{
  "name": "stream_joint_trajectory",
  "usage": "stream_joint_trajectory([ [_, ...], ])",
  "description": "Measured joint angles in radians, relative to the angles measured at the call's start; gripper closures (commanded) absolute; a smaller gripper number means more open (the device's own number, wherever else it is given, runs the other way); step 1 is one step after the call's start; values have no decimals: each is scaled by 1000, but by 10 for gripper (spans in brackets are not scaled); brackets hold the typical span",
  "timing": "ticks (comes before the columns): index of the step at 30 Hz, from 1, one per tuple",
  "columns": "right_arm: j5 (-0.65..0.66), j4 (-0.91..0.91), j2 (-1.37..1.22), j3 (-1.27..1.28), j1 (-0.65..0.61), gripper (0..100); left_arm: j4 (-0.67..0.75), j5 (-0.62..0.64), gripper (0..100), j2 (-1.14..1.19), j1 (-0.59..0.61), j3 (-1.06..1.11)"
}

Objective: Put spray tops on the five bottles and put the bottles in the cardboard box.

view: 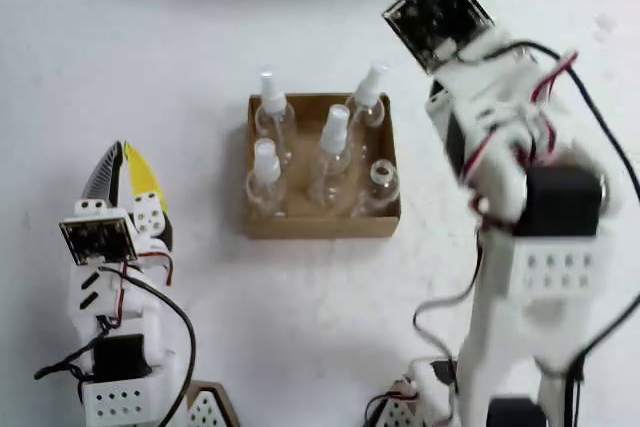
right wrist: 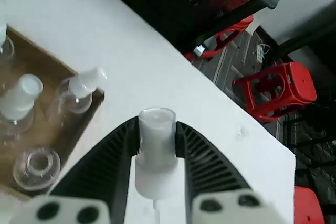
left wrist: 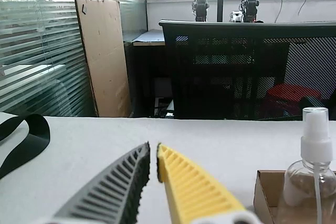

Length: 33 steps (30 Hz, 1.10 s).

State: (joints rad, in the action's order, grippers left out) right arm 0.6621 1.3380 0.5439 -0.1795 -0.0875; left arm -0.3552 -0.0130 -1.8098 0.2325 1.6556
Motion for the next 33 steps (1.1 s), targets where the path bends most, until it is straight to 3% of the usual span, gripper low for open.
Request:
stream_joint_trajectory([
  [4, -167, -199, 155, 192, 2, 982, 0, 0, 968, 0, 0, 0],
  [16, -506, -858, 609, 783, -9, 982, 0, 0, 968, 0, 0, 0],
  [33, -984, -914, 784, 807, -14, 982, 0, 0, 968, 0, 0, 0],
])
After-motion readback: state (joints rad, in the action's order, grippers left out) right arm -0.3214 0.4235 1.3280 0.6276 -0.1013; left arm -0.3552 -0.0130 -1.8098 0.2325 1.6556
